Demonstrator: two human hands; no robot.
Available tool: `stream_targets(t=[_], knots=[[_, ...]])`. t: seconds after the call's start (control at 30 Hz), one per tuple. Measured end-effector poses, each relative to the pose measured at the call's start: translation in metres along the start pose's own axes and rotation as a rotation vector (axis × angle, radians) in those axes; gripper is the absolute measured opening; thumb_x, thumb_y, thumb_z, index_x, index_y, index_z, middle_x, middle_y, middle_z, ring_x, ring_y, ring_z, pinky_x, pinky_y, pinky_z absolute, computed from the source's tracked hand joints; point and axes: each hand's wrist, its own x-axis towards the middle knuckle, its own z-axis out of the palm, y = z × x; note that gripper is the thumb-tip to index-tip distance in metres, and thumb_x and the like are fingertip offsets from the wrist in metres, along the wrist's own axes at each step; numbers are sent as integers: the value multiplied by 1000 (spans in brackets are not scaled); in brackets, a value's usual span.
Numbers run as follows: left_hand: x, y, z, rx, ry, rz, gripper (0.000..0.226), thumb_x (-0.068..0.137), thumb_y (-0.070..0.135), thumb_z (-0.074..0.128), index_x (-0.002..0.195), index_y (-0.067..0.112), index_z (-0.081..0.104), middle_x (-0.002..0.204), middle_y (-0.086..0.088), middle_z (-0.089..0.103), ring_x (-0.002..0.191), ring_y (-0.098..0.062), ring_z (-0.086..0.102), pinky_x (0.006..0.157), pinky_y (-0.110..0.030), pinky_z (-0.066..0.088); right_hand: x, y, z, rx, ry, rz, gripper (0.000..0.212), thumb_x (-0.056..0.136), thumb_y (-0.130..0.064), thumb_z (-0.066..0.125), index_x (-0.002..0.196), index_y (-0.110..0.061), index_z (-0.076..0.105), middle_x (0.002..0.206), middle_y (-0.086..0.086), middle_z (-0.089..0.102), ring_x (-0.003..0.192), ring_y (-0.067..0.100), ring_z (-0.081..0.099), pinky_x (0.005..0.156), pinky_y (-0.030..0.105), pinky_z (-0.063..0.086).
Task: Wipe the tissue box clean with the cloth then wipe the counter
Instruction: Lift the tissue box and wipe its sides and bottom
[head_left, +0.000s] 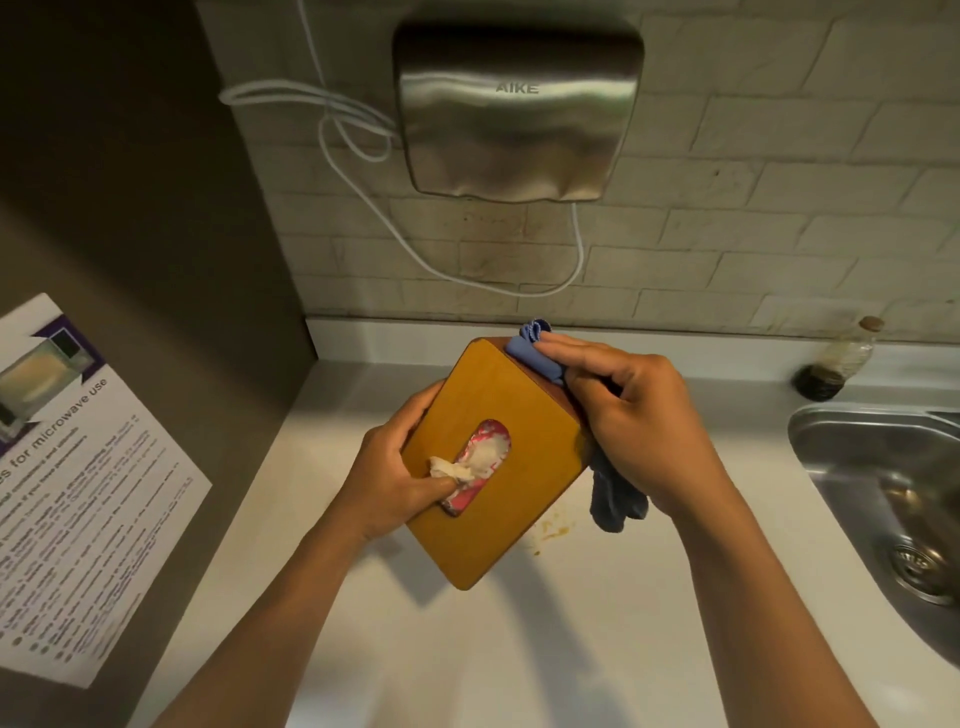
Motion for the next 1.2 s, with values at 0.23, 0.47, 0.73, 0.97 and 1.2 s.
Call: stream_targets(t=[0.23, 0.47, 0.73, 0.97, 1.2], knots=[[-2, 17, -1, 220, -47, 85, 81, 68, 68, 74, 130, 75, 22, 126, 40, 43, 108, 4, 56, 89, -15, 49, 13, 5, -3, -5, -58, -23, 38, 100, -7, 52, 121, -32, 71, 127, -21, 66, 120, -6, 56, 104, 17, 45], [-7, 8, 13, 341, -91, 86, 80, 72, 55, 80, 125, 75, 23, 128, 32, 43, 110, -2, 52, 95, -25, 47, 10, 21, 11, 42, -61, -24, 37, 99, 0, 51, 116, -23, 75, 124, -14, 69, 117, -4, 59, 104, 21, 47], [-13, -13, 9, 283, 9, 10, 79, 71, 49, 83, 132, 57, 33, 128, 22, 52, 113, -11, 58, 96, -38, 55, -10, 22, 21, 75, -72, -42, 38, 100, -4, 51, 123, -28, 71, 131, -18, 65, 126, -3, 53, 108, 24, 44], [-18, -4, 6, 289, 17, 82, 76, 69, 55, 79, 128, 65, 31, 122, 39, 45, 105, 2, 57, 91, -26, 51, 7, 24, 1, 103, -4, 47, 38, 99, -3, 51, 118, -27, 74, 125, -16, 68, 121, -1, 58, 107, 32, 48], [-11, -6, 8, 311, 121, 134, 79, 64, 58, 73, 134, 45, 39, 123, 23, 52, 103, -6, 56, 91, -32, 51, -10, -1, 16, 99, -92, -174, 38, 98, 2, 52, 120, -22, 72, 127, -14, 67, 124, -4, 55, 106, 20, 44]])
